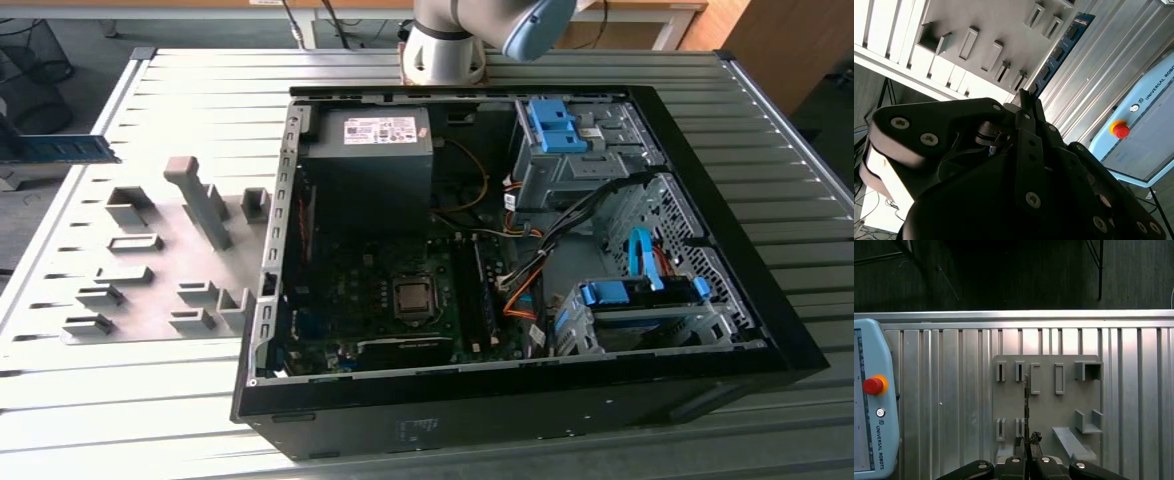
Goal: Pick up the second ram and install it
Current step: 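Pick up the second ram and move it above second insertion slot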
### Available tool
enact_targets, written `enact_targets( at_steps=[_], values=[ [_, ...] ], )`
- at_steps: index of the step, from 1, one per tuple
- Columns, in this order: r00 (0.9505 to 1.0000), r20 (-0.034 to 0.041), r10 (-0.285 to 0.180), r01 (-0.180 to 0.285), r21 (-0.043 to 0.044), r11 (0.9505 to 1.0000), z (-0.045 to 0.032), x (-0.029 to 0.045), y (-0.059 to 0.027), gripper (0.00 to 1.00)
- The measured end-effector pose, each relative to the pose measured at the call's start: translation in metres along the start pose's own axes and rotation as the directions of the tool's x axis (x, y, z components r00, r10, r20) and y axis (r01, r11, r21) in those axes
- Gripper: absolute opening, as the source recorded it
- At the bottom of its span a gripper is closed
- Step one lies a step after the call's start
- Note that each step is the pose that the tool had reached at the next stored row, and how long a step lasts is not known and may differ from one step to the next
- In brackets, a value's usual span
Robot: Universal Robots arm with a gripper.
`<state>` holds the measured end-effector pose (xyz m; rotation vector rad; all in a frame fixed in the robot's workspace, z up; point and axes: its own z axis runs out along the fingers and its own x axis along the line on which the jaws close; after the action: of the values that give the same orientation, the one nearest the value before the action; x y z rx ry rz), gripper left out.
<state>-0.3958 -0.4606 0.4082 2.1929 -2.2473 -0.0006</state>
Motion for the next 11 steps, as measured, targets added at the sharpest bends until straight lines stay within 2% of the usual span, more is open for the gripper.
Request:
enact_targets(
  at_steps=[11],
  values=[
    [1.0, -0.0001, 0.0, 0.0, -0.0001, 1.0, 0.0, -0.0001, -0.0065, 0.14]
  ],
)
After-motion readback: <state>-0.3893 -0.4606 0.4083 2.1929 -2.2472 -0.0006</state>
